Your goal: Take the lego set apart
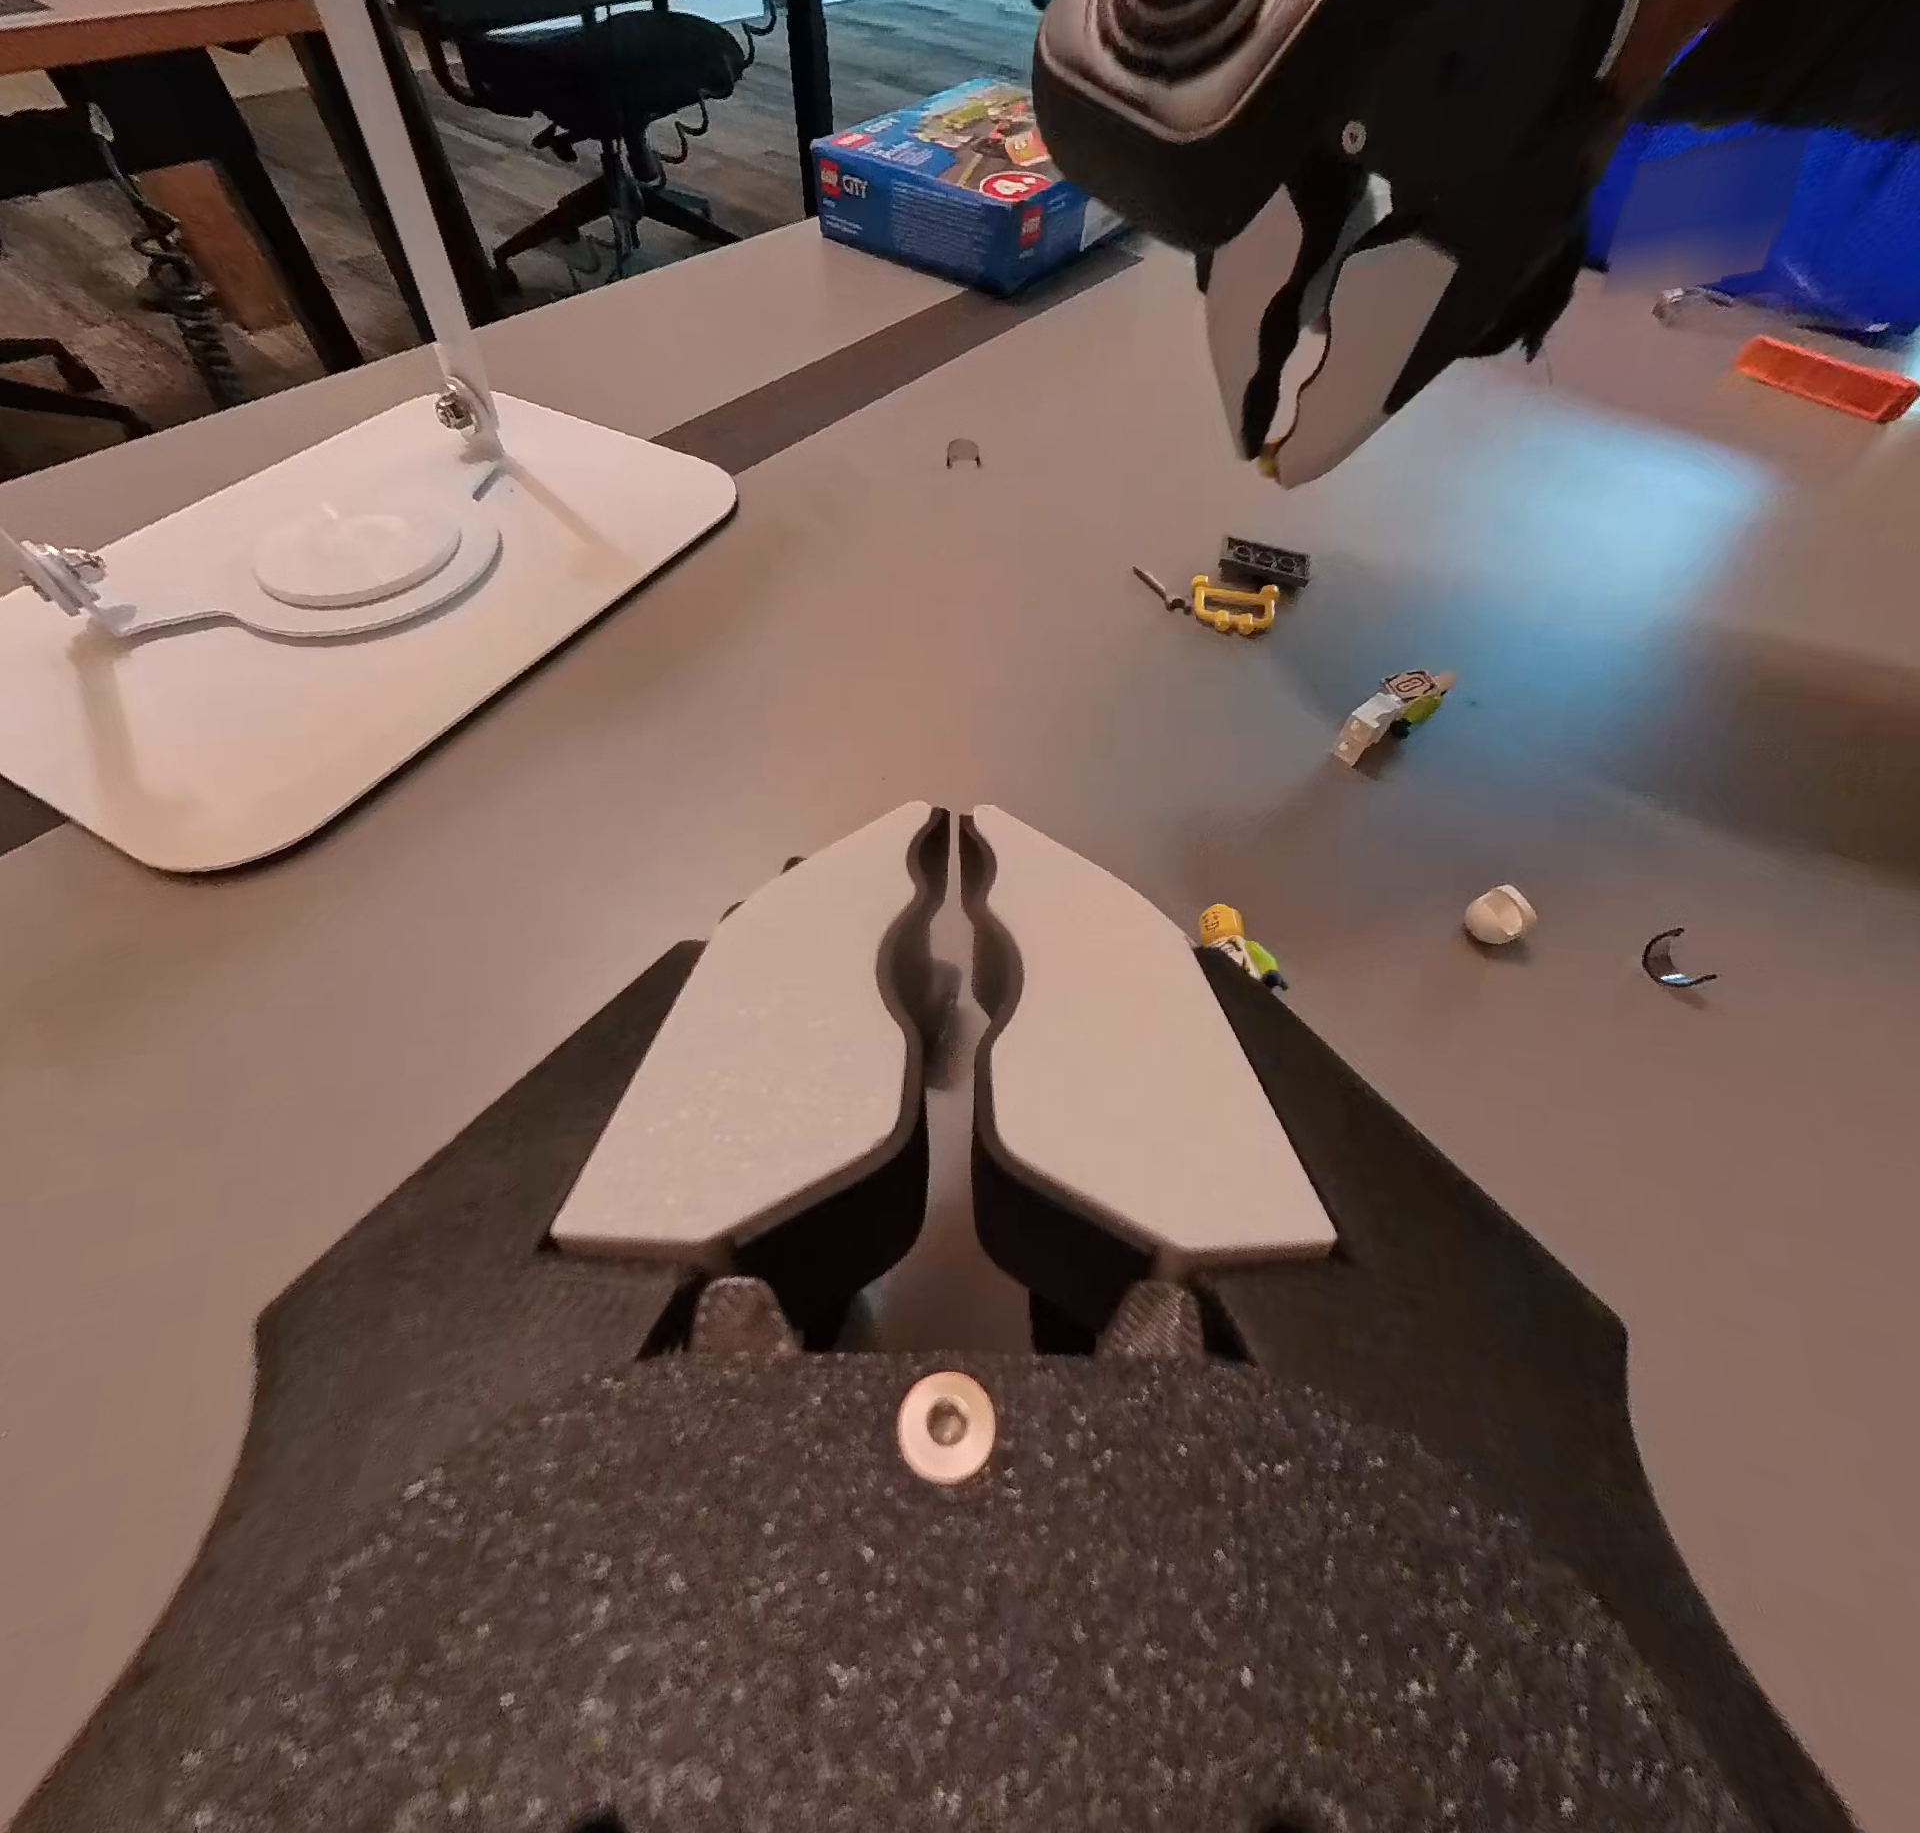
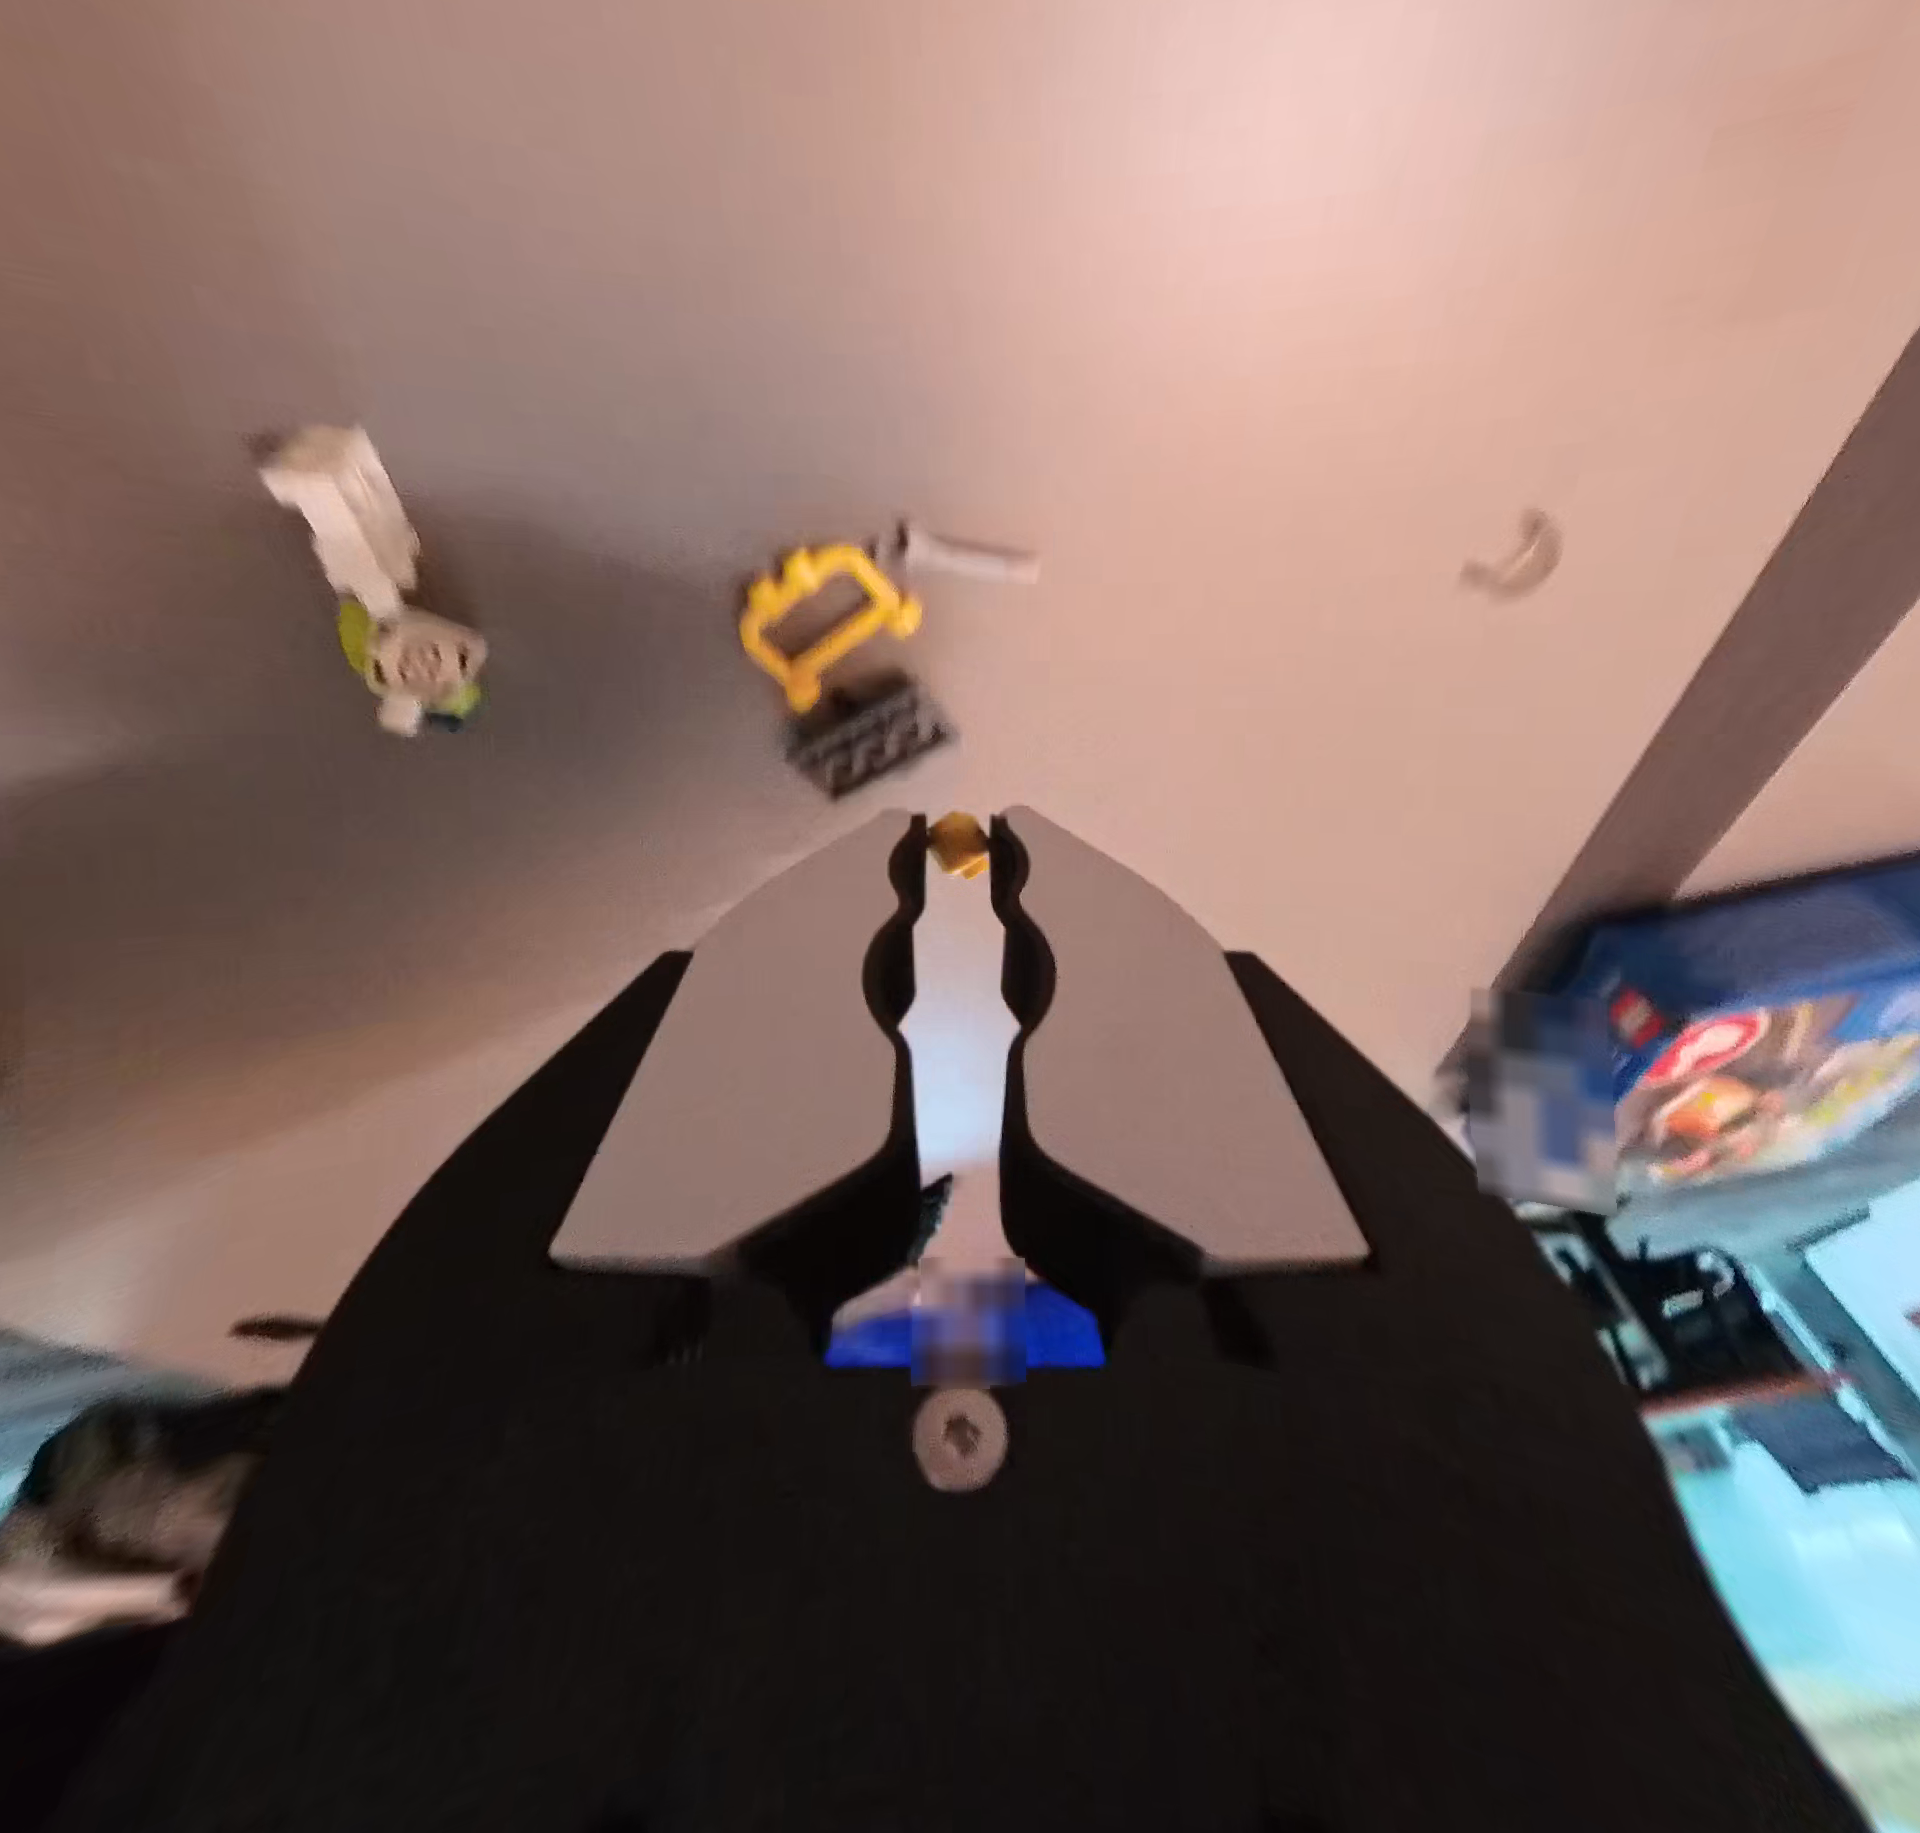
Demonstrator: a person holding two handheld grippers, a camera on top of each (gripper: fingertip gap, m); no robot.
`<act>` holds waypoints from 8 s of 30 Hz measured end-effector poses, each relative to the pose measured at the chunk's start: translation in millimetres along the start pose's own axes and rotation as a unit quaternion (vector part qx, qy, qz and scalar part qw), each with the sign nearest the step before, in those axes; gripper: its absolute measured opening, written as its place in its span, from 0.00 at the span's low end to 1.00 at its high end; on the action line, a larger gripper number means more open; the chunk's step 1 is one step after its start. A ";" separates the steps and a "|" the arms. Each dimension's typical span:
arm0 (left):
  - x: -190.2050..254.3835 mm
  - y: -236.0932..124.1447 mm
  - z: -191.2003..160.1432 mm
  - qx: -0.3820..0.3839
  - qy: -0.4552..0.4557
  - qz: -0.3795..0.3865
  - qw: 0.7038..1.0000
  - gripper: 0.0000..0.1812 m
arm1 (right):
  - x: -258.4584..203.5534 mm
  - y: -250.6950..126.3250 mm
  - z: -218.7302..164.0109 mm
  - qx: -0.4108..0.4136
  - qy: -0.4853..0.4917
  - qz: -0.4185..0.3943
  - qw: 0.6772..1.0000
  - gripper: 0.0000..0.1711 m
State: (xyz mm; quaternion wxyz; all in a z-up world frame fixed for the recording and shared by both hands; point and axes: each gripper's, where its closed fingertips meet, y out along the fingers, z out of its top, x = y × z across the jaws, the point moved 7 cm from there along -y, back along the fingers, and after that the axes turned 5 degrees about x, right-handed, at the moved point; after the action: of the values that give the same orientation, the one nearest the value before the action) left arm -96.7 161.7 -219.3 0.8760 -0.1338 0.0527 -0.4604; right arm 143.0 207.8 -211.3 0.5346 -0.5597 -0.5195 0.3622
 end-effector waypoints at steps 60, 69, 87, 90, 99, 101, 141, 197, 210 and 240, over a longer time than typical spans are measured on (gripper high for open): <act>10.0 5.0 -5.4 -0.021 0.022 -0.020 0.999 0.01 | -44.6 28.2 -32.8 0.384 0.155 -0.021 0.910 0.11; 10.5 4.3 -4.2 -0.019 0.023 -0.019 0.999 0.01 | -92.1 -20.9 -18.8 0.467 0.116 -0.015 0.876 0.13; 12.4 5.2 -4.6 -0.022 0.027 -0.020 0.999 0.01 | -103.8 0.7 -12.1 0.422 0.109 -0.050 0.898 0.01; 12.2 4.5 -4.2 -0.021 0.027 -0.019 0.999 0.01 | -76.0 9.7 -21.1 0.409 0.164 -0.091 0.893 0.01; 11.4 4.7 -4.0 -0.021 0.028 -0.019 0.999 0.01 | -69.6 16.4 -20.2 0.427 0.189 -0.100 0.879 0.08; 11.4 4.7 -4.0 -0.021 0.030 -0.018 0.999 0.01 | -68.9 2.3 -21.2 0.449 0.196 -0.109 0.865 0.09; 64.7 -7.2 -7.3 -0.038 0.257 -0.176 0.949 0.04 | -119.2 -33.8 62.7 0.560 0.034 0.073 0.825 0.00; 71.5 -22.7 16.2 0.017 0.142 -0.284 0.948 0.05 | -132.0 -65.4 55.7 0.606 -0.037 0.040 0.793 0.06; 69.1 -26.7 23.2 0.027 0.130 -0.290 0.948 0.05 | -127.4 -69.8 50.8 0.642 -0.019 0.074 0.763 0.05; 57.5 -33.3 27.5 0.118 -0.037 -0.372 0.920 0.05 | -116.9 -64.7 42.2 0.664 0.026 0.040 0.746 0.20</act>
State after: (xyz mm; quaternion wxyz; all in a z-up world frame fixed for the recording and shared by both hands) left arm -84.3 101.6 -181.8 0.6525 -0.0569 -0.0881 -0.7505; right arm 66.7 96.8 -172.7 0.7695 -0.0935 -0.1107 0.6220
